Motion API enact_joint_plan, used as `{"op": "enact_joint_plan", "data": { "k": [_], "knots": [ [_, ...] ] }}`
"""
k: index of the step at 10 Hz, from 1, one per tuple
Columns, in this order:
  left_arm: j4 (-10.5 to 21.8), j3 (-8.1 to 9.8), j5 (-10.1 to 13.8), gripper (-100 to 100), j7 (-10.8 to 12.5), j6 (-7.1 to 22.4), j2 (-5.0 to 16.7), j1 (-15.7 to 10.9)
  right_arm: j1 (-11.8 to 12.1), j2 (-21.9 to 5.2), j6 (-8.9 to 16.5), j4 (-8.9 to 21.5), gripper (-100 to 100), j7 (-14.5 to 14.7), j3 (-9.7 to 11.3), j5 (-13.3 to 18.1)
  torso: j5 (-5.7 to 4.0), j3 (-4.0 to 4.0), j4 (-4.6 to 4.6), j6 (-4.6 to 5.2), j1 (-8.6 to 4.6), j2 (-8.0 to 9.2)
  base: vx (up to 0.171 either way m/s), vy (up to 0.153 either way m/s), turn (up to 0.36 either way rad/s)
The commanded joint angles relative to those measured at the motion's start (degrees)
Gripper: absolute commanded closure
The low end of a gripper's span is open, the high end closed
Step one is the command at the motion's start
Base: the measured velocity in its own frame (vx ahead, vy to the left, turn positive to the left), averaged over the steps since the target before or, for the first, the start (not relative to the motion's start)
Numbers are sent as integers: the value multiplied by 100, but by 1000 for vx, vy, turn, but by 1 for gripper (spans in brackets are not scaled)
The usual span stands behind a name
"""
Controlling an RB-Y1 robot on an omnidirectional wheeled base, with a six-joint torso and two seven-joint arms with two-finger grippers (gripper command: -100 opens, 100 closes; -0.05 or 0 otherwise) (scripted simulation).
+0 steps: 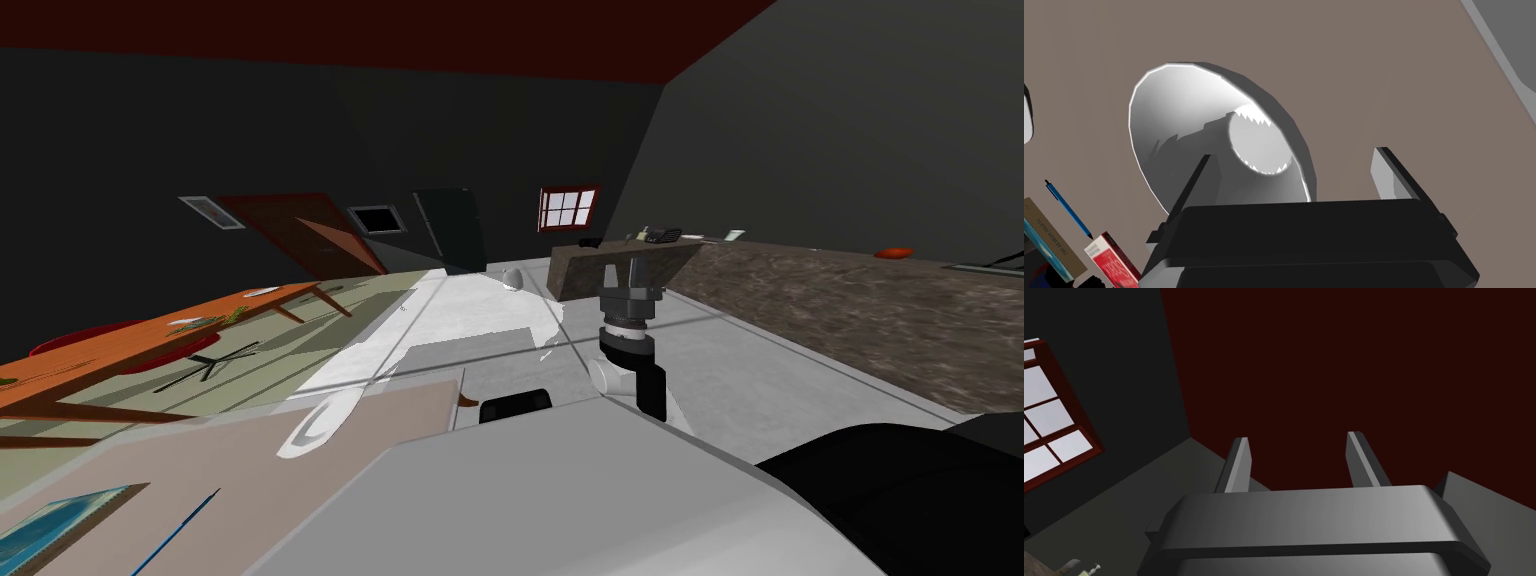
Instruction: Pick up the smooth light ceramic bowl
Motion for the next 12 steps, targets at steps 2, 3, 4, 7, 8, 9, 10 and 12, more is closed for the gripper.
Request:
{"op": "enact_joint_plan", "data": {
  "k": [2, 3, 4, 7, 8, 9, 10, 12],
  "knots": [
    [9, -1, 1, 100, -11, 0, -4, -8, 0, 0, 0, 0, 0, 0, 0, 0, -2, -1, -1, 0, -9, -1, -1, 9, -2],
    [8, 0, 1, 100, -10, 0, -3, -7, 0, 0, 0, 0, 0, 0, 0, 0, -4, -1, -1, -1, -15, -2, 0, 0, 0],
    [11, -2, 2, 100, -9, 3, -6, -3, 0, 0, 0, 0, 0, 0, 0, 0, -5, -1, 1, 4, -16, -4, 0, 0, 0],
    [9, 3, 4, 0, -7, 0, -4, -7, 0, 0, 0, 0, 0, 0, 0, 0, -2, -3, -2, 3, -15, -4, 0, 0, 0],
    [-105, 2, -16, 100, 90, -47, 79, 159, 0, 0, 0, 0, 0, 0, 0, 0, -2, -3, -2, 3, -15, -4, 10, -48, -21],
    [-180, -2, -21, 100, 155, -63, 140, 253, 0, 1, 0, 0, 0, 0, 1, 0, -5, -4, -4, 2, -32, -6, 14, -78, -13],
    [-294, -8, -27, 100, 252, -87, 231, 394, 0, 1, 0, 0, 0, 0, 1, 0, -9, -6, -5, 2, -46, -8, 20, -72, -15],
    [-246, 8, -33, 0, 175, -76, 153, 341, 0, 1, 0, 0, 0, 0, 1, 0, -7, -6, -3, 3, -34, -9, 4, -18, 3]
  ]
}}
